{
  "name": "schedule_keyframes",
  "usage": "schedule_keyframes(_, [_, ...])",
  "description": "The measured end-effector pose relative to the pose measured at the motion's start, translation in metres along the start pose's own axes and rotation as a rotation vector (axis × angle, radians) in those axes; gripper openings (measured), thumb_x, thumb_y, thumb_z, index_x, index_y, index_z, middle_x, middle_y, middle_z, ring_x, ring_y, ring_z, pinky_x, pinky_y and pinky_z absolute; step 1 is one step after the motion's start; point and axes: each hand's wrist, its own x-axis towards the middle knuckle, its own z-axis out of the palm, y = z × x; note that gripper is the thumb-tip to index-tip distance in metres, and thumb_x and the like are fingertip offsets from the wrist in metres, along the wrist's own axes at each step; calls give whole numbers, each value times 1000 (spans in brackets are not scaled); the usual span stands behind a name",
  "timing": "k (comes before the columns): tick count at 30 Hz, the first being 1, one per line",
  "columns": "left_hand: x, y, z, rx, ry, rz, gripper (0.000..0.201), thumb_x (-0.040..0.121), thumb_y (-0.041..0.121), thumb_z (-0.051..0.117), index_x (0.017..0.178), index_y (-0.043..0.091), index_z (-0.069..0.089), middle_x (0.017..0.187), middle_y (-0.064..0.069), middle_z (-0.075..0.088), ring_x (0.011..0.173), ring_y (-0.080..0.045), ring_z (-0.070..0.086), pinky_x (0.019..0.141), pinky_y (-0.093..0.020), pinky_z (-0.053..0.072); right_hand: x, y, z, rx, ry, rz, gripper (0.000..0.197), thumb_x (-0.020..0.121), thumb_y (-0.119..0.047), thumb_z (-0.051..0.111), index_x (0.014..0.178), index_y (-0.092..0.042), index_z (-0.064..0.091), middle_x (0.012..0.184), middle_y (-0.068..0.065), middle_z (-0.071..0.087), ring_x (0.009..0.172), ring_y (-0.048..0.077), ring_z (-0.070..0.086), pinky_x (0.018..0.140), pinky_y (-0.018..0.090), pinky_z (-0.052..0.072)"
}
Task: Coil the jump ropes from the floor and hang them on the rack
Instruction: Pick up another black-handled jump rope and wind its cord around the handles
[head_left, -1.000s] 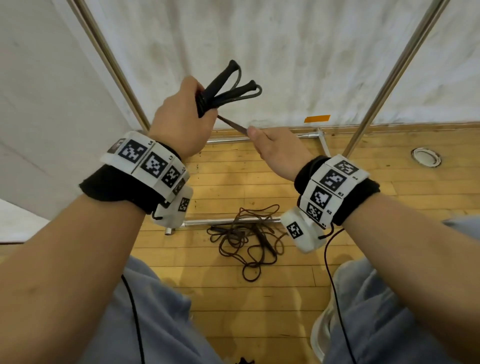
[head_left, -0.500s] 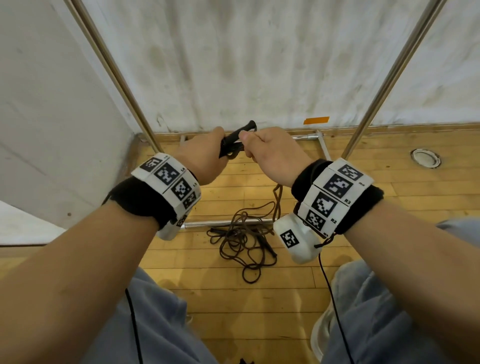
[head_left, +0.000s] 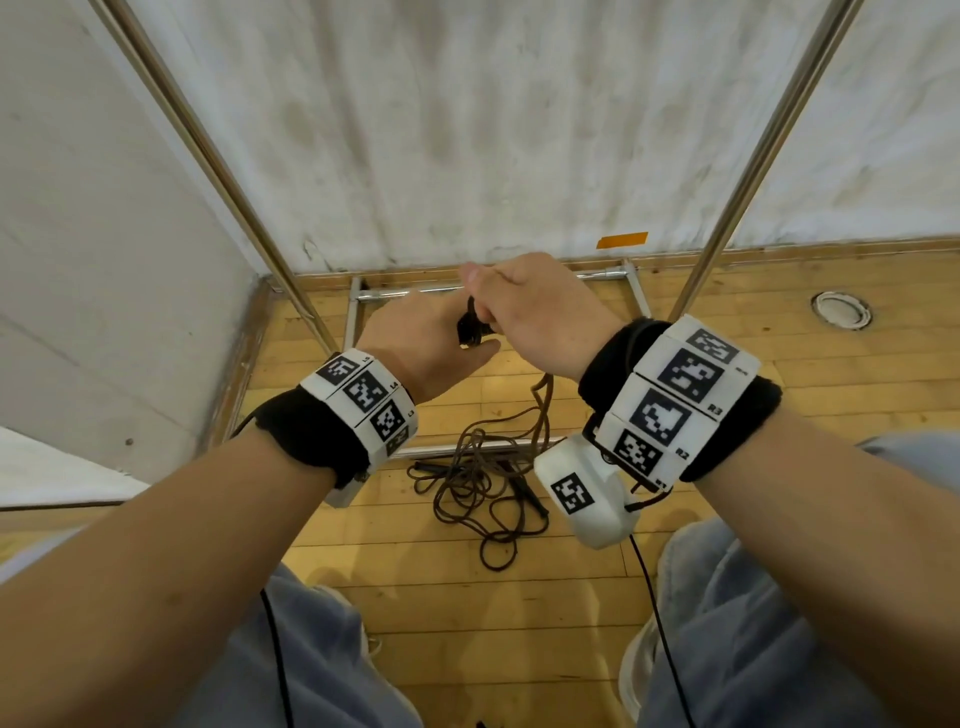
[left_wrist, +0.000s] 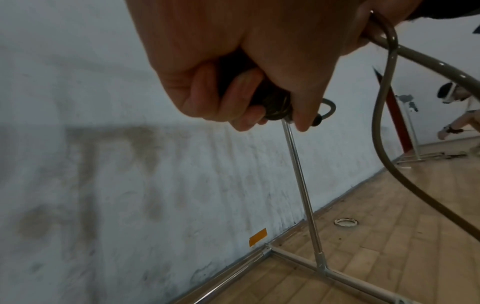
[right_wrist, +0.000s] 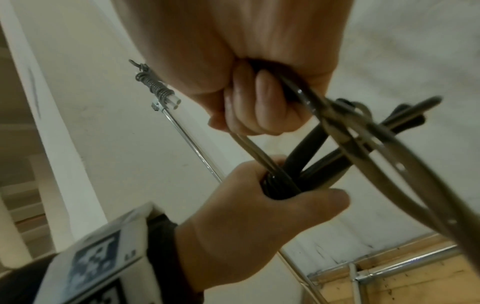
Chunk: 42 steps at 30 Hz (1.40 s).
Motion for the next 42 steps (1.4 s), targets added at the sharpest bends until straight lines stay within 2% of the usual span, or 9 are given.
schedule_keyframes(3, [3, -11, 3, -11, 18, -91, 7, 89, 39, 49, 92, 33, 51, 59, 13, 45, 51, -9, 46, 45, -23, 27, 1, 4, -8, 10, 0, 50, 44, 98, -38, 40, 62, -18, 57, 54, -5, 46, 36, 3, 37, 43, 14, 31])
schedule_keyframes(7, [7, -28, -7, 85, -10, -214, 24, 93, 39, 48, 110, 22, 51, 73, 7, 50, 54, -10, 40, 46, -25, 26, 6, 8, -24, -46, -19, 39, 36, 97, -36, 44, 70, -20, 62, 57, -1, 45, 46, 12, 43, 47, 20, 39])
schedule_keyframes(11, [1, -17, -6, 123, -46, -129, 20, 94, 42, 49, 107, 27, 51, 85, 5, 53, 65, -14, 44, 51, -26, 29, 15, 19, -30, -118, 173, 18, 39, 98, -31, 45, 79, -5, 67, 40, -11, 40, 37, 2, 40, 43, 9, 32])
schedule_keyframes(14, [-1, -11, -8, 80, -99, 0, 24, 93, 41, 52, 114, 29, 54, 99, 5, 55, 81, -14, 44, 63, -30, 35, 23, 27, -32, -187, 256, 21, 39, 97, -33, 46, 80, -6, 68, 50, -8, 43, 43, 5, 40, 42, 7, 31])
schedule_keyframes(20, [-7, -6, -35, -224, -68, 179, 15, 91, 33, 59, 102, 22, 59, 76, 14, 50, 71, -11, 49, 61, -24, 32, 29, 34, -47, -153, 173, 72, 38, 95, -44, 46, 68, -22, 63, 61, -3, 52, 54, 6, 47, 57, 22, 36])
schedule_keyframes(25, [-18, 6, -60, -400, 85, 125, 12, 82, 42, 55, 85, 30, 53, 59, 15, 48, 56, 1, 49, 52, -10, 32, 34, 36, -51, 114, 28, 104, 37, 94, -37, 50, 60, -24, 57, 57, -5, 43, 49, 10, 38, 53, 22, 35])
schedule_keyframes(29, [-20, 4, -66, -510, 150, 35, 22, 83, 40, 61, 97, 24, 57, 71, 9, 58, 65, -7, 55, 57, -23, 40, 35, 42, -34, 437, -59, 143, 28, 94, -23, 52, 68, -22, 61, 51, -8, 44, 39, 6, 31, 36, 16, 25])
schedule_keyframes(37, [-13, 5, -65, -610, 270, -93, 29, 82, 44, 54, 94, 18, 45, 68, 8, 53, 59, -9, 49, 52, -22, 38, 24, 33, 13, 358, -166, 163, 46, 97, -48, 36, 61, -21, 48, 49, -11, 40, 45, 10, 32, 47, 24, 34])
schedule_keyframes(42, [-10, 8, -65, -664, 273, -146, 21, 89, 33, 54, 105, 23, 44, 73, 3, 63, 64, -18, 61, 63, -38, 51, 18, 19, 31, 333, 1, 158, 54, 99, -46, 33, 53, -19, 45, 44, -10, 41, 41, 10, 34, 49, 27, 33])
